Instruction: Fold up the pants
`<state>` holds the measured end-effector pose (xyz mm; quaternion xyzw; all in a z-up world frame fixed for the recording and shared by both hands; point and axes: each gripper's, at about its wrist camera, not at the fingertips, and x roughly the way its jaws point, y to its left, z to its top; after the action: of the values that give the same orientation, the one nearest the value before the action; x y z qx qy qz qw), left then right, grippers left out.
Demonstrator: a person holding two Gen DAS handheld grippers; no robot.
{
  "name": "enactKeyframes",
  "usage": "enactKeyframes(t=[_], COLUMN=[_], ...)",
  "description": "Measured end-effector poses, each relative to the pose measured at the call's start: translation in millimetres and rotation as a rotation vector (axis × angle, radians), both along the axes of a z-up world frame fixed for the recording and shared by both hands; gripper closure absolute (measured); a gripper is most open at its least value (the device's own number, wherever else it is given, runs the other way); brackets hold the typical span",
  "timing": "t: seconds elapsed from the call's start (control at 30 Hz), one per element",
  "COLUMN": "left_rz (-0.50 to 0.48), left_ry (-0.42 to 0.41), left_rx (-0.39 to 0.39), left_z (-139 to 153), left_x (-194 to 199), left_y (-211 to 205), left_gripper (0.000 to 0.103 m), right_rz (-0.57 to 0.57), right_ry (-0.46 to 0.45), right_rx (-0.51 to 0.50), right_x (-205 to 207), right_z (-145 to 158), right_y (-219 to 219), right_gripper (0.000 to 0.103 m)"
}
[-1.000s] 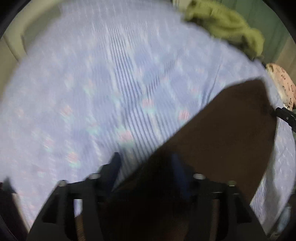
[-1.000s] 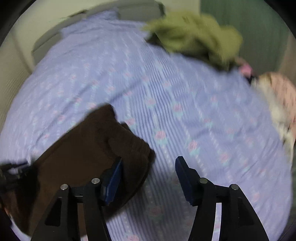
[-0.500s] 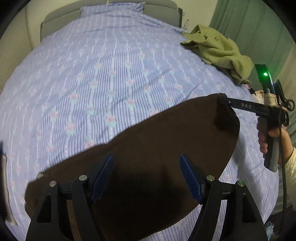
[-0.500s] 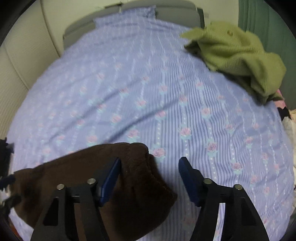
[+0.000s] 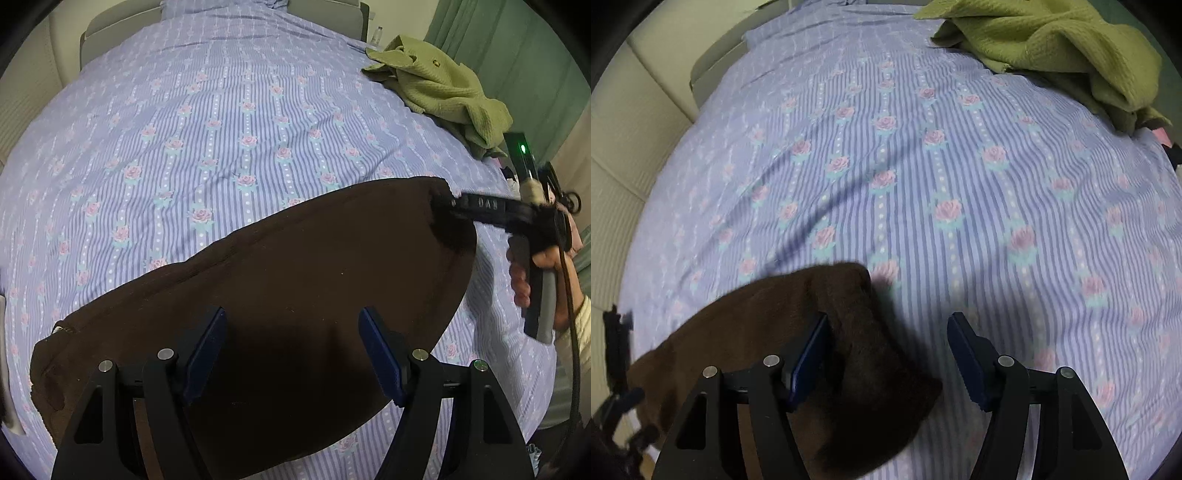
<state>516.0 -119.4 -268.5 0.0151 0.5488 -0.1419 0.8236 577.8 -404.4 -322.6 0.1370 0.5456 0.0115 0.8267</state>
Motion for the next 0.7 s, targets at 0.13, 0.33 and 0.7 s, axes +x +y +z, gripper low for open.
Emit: enactKeyframes(t=[0.13,0.33,0.7], left_rz=[0.004,-0.036,-0.015], left_ry=[0.013,0.02,0.051], left_rx=[0.014,0.008,-0.055], left_z=[-4.3,-6.5,-1.0], left_x=[1.2,-5.1,-17.9], left_y=[-1.5,-13.7,-13.5], left_gripper=[0.03,0.03,0.03], right_rz=[-0.014,-0.107,-0.211], right_ry=[0.059,0.08,-0.013], right_rx=[0.067,0.197,0.235], right_x=[-2.1,-4.3,-66.8], right_z=[-21.2,-40.8,17.2], right_y=[-3.2,-11.1,-30.7], right_gripper=[0.037,0.036,0.064])
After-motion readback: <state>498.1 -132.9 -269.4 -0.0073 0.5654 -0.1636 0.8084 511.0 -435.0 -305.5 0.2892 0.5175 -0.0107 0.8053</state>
